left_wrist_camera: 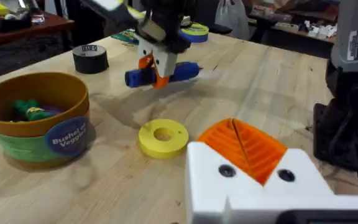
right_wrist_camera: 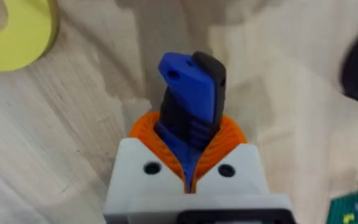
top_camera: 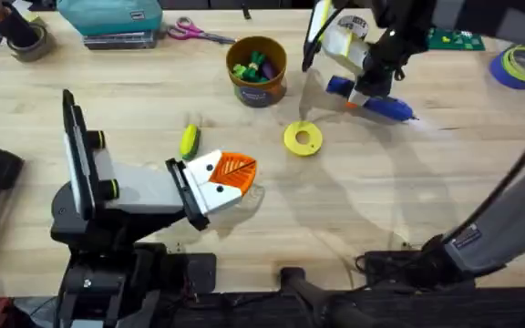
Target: Pick up the gripper from the table and insert it into the empty holder that is missing its gripper. Then pick up a screw, insert it into the mounting hole, and use the screwdriver to tighten it. Finally, clean up the table by picking up the vegetable and placing it into the bucket.
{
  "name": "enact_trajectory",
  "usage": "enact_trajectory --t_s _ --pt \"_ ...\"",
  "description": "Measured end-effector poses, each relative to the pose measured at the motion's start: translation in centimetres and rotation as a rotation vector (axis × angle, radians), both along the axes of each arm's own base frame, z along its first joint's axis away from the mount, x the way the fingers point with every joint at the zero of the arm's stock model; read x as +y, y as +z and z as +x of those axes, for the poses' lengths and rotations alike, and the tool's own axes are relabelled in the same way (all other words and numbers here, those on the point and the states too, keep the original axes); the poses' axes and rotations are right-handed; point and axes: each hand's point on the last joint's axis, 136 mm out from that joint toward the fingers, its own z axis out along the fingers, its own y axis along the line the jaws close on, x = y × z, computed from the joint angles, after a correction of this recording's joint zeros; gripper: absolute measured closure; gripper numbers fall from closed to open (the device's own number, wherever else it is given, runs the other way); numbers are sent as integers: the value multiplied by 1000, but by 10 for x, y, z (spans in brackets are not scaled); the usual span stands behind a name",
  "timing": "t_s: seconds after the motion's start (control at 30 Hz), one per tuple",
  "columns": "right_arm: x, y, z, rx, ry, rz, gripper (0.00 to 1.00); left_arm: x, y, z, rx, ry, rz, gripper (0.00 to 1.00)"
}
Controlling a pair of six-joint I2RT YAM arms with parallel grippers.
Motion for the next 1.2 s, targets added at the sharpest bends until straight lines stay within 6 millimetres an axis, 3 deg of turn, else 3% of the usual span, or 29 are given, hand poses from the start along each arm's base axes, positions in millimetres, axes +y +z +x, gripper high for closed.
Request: enact_trajectory --t_s 0.1,0.27,0.3,0.37,0.4,0.43,0.67,0.87,0.9,1.07,1.1,1.2 --pt "-2 -19 -2 45 39 -28 977 0 0 0 0 0 0 985" --pt "-4 -20 -2 47 50 -39 966 0 0 0 0 0 0 985" --pt "-4 -20 -3 48 49 -40 917 0 0 0 0 0 0 985" --pt "-5 -20 -3 51 50 -44 613 0 0 0 0 0 0 985" --pt "-6 -20 -3 50 52 -50 180 0 0 0 0 0 0 985" --pt "-7 -20 -4 55 54 -53 51 0 0 0 0 0 0 985" --pt "-10 -13 -21 107 37 -62 6 0 0 0 0 0 0 985" --pt "-9 28 -14 -17 -152 -5 6 0 0 0 0 0 0 979" --pt "-9 38 -13 -43 -199 12 6 0 0 0 -1 0 1 939" --pt "-9 84 -14 -160 -432 113 6 0 0 0 -6 0 3 149" --pt "-8 94 -15 -181 -491 146 6 0 0 0 -3 -1 2 56" --pt "-5 121 -22 -224 -640 249 6 0 0 0 -4 -1 2 16"
